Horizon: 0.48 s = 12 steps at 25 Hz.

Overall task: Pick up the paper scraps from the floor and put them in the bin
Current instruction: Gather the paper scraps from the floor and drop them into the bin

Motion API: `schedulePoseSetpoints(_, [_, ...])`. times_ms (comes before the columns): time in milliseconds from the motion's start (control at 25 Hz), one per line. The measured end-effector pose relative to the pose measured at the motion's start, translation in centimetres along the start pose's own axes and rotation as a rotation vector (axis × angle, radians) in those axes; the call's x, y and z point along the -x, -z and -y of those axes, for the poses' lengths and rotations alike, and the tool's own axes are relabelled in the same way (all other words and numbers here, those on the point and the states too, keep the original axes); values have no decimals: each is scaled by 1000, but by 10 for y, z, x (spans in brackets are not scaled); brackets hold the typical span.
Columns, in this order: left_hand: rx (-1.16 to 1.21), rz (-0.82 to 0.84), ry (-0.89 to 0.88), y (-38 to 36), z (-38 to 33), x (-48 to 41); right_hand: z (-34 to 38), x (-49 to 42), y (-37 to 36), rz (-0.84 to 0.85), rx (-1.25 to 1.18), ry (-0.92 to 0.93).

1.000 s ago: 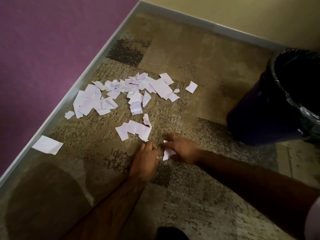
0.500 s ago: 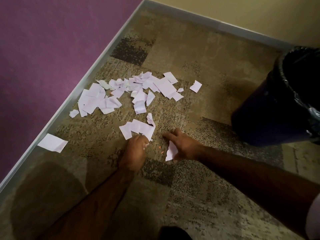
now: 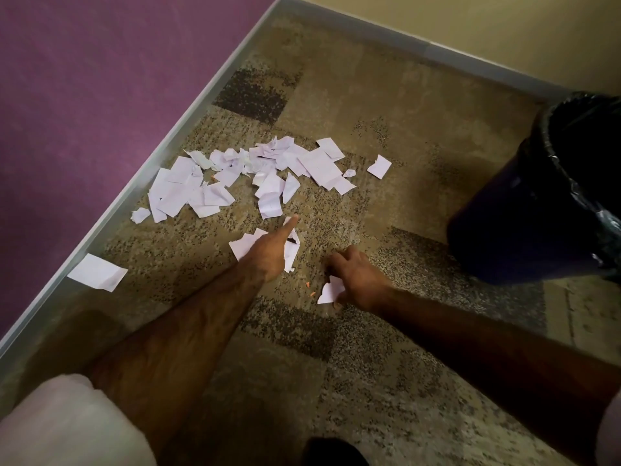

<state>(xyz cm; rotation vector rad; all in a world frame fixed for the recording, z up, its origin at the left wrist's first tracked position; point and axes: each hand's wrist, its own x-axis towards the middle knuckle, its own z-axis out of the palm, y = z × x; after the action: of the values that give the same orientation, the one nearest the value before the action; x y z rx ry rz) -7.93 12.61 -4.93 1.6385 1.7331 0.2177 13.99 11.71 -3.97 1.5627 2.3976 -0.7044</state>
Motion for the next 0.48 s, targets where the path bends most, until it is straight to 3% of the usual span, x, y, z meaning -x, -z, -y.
schedulePoseSetpoints(240, [6,39,18,4,-8,-10,-2,-3,3,54,-16,-21])
schedulePoseSetpoints(480, [18,-39,50,2,1,-14,-10,-7,2,173,-136,5])
